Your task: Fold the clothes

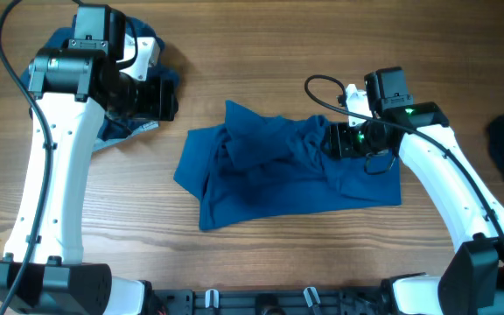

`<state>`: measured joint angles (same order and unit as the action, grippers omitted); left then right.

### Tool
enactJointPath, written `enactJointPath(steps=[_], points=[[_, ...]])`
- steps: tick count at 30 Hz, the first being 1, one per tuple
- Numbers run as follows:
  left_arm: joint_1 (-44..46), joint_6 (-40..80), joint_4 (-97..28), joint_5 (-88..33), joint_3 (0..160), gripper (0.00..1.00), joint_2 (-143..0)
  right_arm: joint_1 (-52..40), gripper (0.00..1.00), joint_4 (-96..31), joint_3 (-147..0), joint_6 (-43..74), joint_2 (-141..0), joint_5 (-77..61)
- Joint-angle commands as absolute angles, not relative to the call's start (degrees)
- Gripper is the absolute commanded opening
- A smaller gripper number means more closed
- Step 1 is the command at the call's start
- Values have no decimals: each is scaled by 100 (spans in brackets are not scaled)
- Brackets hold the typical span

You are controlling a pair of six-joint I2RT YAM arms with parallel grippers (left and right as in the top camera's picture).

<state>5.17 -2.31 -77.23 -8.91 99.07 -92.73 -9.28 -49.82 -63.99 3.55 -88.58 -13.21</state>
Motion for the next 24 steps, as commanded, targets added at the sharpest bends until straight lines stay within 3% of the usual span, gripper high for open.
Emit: enactJointPath(steps=[1, 2, 7, 9, 12, 15, 18, 22, 24], points=[[497, -202, -7797, -943, 9922, 77, -9343, -908, 34, -4989, -6497, 1044, -8875, -484], [497, -148, -7828, -941, 9922, 77, -9384, -908, 26, -4917, -6455, 1068, -8921, -412], [497, -84, -7885, -956, 9922, 75, -9583, -908, 15, -4604, -6071, 1798, -9496, 84], [497, -84, -7898, -956, 9922, 75, -9603, -930, 4, -4560, -6001, 1409, -9758, -1004], [497, -84, -7898, -958, 9922, 75, -9603, -1271, 4, -4619, -5966, -528, -9898, -3752], [497, -84, -7964, -956, 9922, 75, -9603, -1592, 4, -5242, -5972, -1782, -9861, -4058], [497, -78, -8082, -963, 9894, 76, -9614, -1441, 4, -5452, -6097, -1431, -9806, -3273], [497, 244, -7922, -1321, 9242, 83, -9614, -1225, 7, -5360, -6337, -1240, -9319, -3234], [497, 268, -7500, -1911, 8405, 95, -9616, -1203, 25, -5207, -6469, -1192, -8840, -3463]])
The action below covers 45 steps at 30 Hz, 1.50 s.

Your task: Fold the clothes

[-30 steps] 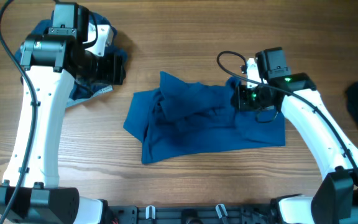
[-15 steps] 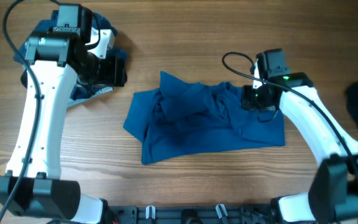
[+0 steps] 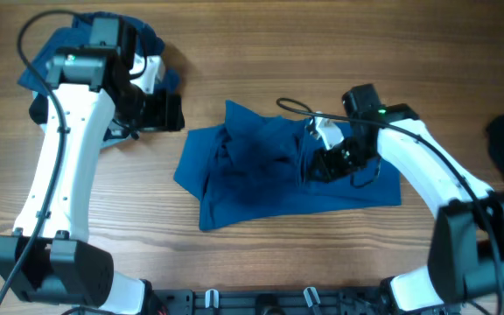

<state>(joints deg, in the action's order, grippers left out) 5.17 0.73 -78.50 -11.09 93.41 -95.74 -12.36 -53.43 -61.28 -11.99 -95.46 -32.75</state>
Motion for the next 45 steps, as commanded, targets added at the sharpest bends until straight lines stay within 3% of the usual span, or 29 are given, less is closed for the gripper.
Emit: enactJointPath(steps=[1, 3, 4, 10, 20, 23, 25, 26, 27, 28, 29, 36, 41, 45], points=[[497, 408, -7288, -2014, 8077, 98, -9618, -1203, 36, -5155, -6519, -1221, -8663, -3723], [497, 786, -6608, -2141, 7258, 100, -9631, -1203, 70, -4956, -6569, -1188, -8217, -4056], [497, 875, -6309, -2231, 6945, 100, -9640, -1201, 78, -4866, -6569, -1131, -8064, -4032], [510, 965, -4141, -2475, 5196, 100, -9876, -1203, 82, -4654, -6567, -1033, -7627, -4029], [1553, 609, -2403, -4047, 5098, 99, -10390, -1203, 80, -4578, -6567, -1033, -7627, -4029], [1699, 631, -2241, -4093, 5100, 86, -10381, -1203, 78, -4676, -6567, -1033, -7627, -4029], [1699, 648, -2091, -4132, 5100, 56, -10383, -1203, 77, -4703, -6567, -1037, -7627, -4025], [1699, 646, -1977, -4244, 5103, 34, -10381, -1203, 77, -4700, -6567, -1035, -7627, -3983], [1699, 648, -1905, -4405, 5127, 19, -10381, -1203, 76, -4700, -6567, -1033, -7627, -3959], [1691, 648, -2040, -4471, 5227, 7, -10368, -1203, 74, -4716, -6567, -1033, -7627, -3940], [1640, 646, -2512, -4394, 5465, 4, -10302, -1203, 73, -4772, -6567, -1035, -7627, -3940], [1120, 318, -6893, -1234, 8952, 4, -9758, -1201, 70, -4834, -6567, -285, -7627, -2539], [1603, 325, -7144, -1057, 9902, 4, -9762, -1160, 78, -4748, -6567, 978, -7627, -998], [2320, 344, -7111, -1002, 9896, 9, -10182, -864, 78, -4853, -6567, 1369, -7627, -899]])
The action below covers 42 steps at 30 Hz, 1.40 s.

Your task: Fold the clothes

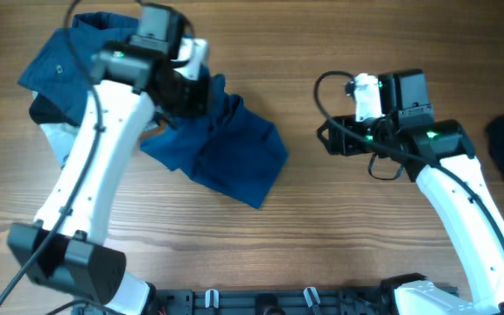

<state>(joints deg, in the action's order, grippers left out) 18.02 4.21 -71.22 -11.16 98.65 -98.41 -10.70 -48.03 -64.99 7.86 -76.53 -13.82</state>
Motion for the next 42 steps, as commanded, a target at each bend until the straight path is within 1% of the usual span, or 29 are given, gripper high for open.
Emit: enactJointPath(steps=[1, 2, 4, 5, 7, 8, 9, 10, 13, 15, 17, 19, 20, 22, 24, 26, 27, 28, 31, 33, 35, 37, 40, 42], points=[[2440, 346, -7111, -904, 9896, 10, -10296, -816, 78, -4886, -6567, 1365, -7627, -897], [2598, 346, -7116, -731, 9896, 20, -10488, -760, 77, -4941, -6567, 1361, -7627, -897], [2814, 346, -7118, -563, 9896, 27, -10818, -709, 78, -5015, -6567, 1347, -7627, -895], [2923, 346, -7118, -567, 9896, 36, -10982, -703, 79, -5035, -6567, 1345, -7627, -895], [3144, 346, -7137, -569, 9896, 79, -11227, -705, 78, -5033, -6567, 1345, -7627, -895], [3218, 346, -7135, -569, 9898, 96, -11236, -705, 78, -5033, -6567, 1343, -7627, -895], [3277, 346, -7166, -572, 9950, 100, -11222, -705, 79, -5024, -6567, 1343, -7627, -899], [3291, 346, -7288, -567, 10092, 100, -11161, -705, 78, -4998, -6567, 1245, -7627, -993], [3072, 346, -7642, -545, 11021, 100, -10890, -709, 77, -4829, -6567, 631, -7629, -1988], [2738, 346, -7767, -548, 11603, 100, -10685, -733, 73, -4611, -6565, 602, -7629, -2589], [2331, 403, -7802, -548, 11697, 100, -10536, -871, 66, -4209, -6504, 672, -7673, -3151], [1970, 550, -8014, -576, 11673, 99, -10575, -1142, 63, -3621, -6366, 963, -7791, -3465], [1772, 609, -8106, -646, 11590, 98, -10600, -1315, 60, -3297, -6285, 1280, -7885, -3459], [1439, 666, -8123, -941, 11367, 100, -10654, -1767, 58, -2604, -6211, 1865, -8211, -3459], [1142, 666, -8040, -1153, 11078, 100, -10713, -2344, 56, -2018, -6211, 2099, -8729, -3481], [950, 663, -7975, -1315, 10866, 100, -10774, -2786, 54, -1704, -6213, 2233, -9258, -3472], [843, 642, -7946, -1391, 10737, 100, -10820, -2961, 51, -1627, -6213, 2322, -9553, -3441], [768, 644, -7953, -1391, 10656, 100, -10853, -3057, 46, -1616, -6213, 2421, -9808, -3341], [672, 646, -7909, -1459, 10449, 100, -10873, -3028, 37, -2040, -6217, 3050, -10154, -2536], [674, 646, -7848, -1503, 10328, 100, -10873, -2777, 30, -3120, -6302, 3452, -10084, -1553], [674, 646, -7791, -1575, 10193, 100, -10873, -2432, 30, -4195, -6353, 3227, -9867, -585], [676, 644, -7688, -1706, 10068, 100, -10873, -2156, 31, -4768, -6353, 2816, -9673, -390], [692, 644, -7382, -2027, 9773, 100, -10873, -1894, 38, -4742, -6353, 1308, -9314, -1632], [692, 635, -7168, -2283, 9544, 100, -10873, -1887, 41, -4646, -6353, 1260, -9122, -1767]])
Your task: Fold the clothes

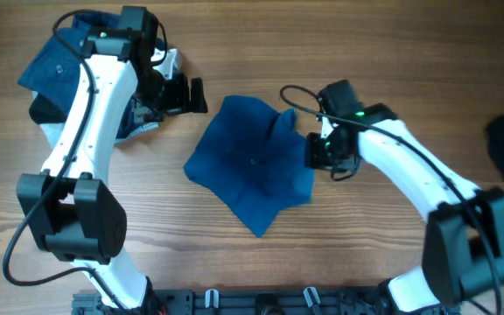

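A dark blue garment [250,166] lies in a rough, partly flattened shape at the middle of the table, with a small peak at its upper right. My left gripper [191,93] hovers just off the garment's upper left corner, its fingers apart and nothing between them. My right gripper [310,150] is at the garment's right edge, touching or overlapping the cloth. The overhead view does not show whether its fingers are closed on the fabric.
A pile of blue and grey clothes [49,66] lies at the far left, partly under the left arm. A dark item shows at the right edge. Bare wooden table [252,262] runs along the front.
The garment was bunched by the left gripper at the left; now it lies flatter, nearer the centre. The left gripper is off it and open. The right gripper has moved left to its right edge.
First the garment lay spread wide at centre, with the right gripper at its upper right and the left over the pile. Then the right gripper sat further onto the cloth. Later the cloth was gathered at the left gripper. Now it lies smaller at centre.
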`<state>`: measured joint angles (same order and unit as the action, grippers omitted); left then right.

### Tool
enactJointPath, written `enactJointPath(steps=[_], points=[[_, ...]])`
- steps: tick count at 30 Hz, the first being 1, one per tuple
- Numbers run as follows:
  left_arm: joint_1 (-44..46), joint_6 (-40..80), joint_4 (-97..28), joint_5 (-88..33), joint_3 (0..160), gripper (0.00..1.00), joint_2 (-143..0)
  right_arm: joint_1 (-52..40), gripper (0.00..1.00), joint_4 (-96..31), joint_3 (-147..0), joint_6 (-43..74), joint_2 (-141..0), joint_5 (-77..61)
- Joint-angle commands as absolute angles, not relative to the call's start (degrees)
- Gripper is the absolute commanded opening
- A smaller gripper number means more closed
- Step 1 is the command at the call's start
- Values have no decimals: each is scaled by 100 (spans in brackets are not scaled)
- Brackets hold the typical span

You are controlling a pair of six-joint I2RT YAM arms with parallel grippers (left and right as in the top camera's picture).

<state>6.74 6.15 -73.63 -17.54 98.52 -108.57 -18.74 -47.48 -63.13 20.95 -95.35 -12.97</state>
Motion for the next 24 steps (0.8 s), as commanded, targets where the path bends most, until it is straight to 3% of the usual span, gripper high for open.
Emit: enactJointPath(steps=[1, 10, 18, 20, 21, 22, 24], points=[[694, 550, -7048, -2434, 9406, 100, -10875, -1887, 42, -4593, -6353, 1260, -9063, -1767], [823, -539, -4547, -2993, 7328, 100, -10969, -1890, 45, -4224, -6353, 1267, -9015, -1772], [1142, -2292, -4449, -5537, 7006, 98, -11810, -1890, 45, -4233, -6353, 1367, -9015, -1769], [1297, -2294, -4300, -5557, 7006, 65, -11948, -1890, 45, -4254, -6353, 1369, -9013, -1769], [1350, -2292, -4233, -5603, 7008, 25, -11957, -1890, 45, -4274, -6353, 1369, -9015, -1769], [1367, -2220, -4165, -5684, 7015, 4, -11948, -1887, 45, -4296, -6353, 1369, -9013, -1769], [1315, -1962, -4123, -6082, 7177, 4, -11856, -1890, 45, -4333, -6353, 1367, -9013, -1767]])
